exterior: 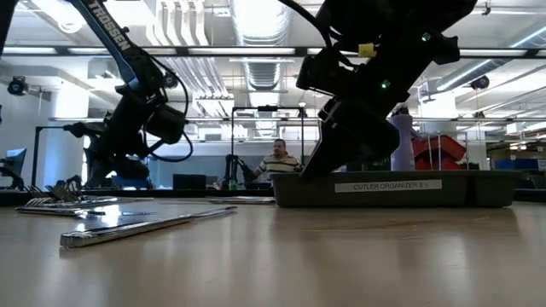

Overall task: Sort silverware
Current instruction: Adjust the silverware

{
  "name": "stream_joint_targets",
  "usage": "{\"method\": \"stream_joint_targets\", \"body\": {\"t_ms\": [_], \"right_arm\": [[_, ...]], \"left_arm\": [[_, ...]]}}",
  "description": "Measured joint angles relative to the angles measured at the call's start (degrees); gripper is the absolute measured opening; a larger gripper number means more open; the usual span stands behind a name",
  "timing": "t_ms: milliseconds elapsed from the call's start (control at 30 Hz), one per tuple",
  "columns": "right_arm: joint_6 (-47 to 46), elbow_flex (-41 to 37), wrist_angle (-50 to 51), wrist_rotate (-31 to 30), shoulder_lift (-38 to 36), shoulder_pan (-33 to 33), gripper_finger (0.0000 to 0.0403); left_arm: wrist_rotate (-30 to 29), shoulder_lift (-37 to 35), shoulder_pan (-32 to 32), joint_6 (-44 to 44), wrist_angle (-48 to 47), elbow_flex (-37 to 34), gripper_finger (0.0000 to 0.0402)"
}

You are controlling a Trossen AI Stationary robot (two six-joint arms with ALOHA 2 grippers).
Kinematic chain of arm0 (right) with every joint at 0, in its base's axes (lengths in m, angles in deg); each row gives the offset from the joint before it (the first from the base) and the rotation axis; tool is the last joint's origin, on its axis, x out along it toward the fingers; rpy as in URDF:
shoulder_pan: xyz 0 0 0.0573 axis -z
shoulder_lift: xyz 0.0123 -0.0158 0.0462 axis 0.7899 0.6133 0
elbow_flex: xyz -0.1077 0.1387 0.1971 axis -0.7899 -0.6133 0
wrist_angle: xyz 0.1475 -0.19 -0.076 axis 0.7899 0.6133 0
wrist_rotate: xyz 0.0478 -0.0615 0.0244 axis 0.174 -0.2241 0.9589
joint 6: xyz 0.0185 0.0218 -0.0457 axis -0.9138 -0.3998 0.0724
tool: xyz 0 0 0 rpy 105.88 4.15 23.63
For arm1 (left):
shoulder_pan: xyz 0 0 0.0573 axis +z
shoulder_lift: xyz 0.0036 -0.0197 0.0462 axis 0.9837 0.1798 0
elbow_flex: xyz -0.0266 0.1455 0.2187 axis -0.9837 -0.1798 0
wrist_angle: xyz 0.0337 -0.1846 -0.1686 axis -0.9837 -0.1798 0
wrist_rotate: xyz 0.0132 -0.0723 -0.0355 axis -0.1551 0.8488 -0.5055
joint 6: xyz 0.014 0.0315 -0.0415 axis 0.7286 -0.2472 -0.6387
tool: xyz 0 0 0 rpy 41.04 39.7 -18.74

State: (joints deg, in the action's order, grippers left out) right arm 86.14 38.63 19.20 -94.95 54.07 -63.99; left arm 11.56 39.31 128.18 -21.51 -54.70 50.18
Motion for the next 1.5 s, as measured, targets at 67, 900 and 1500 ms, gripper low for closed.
{"method": "stream_joint_targets", "body": {"t_ms": [67,900,1500], "right_arm": [[-0.3,-0.1,0.2,0.0,0.0,-0.3,0.0],[-4.2,-1.4,-0.1,-1.4,0.0,-4.7,0.0],[-6.2,-3.3,-1.5,-2.0,0.0,-5.9,0.0]], "left_arm": [[0.4,-0.4,-0.3,0.1,1.1,0.3,0.0],[-9.1,4.6,-1.2,-15.3,11.2,-2.9,0.0],[-18.0,2.9,-2.1,-46.1,21.4,-12.7,0.0]]}}
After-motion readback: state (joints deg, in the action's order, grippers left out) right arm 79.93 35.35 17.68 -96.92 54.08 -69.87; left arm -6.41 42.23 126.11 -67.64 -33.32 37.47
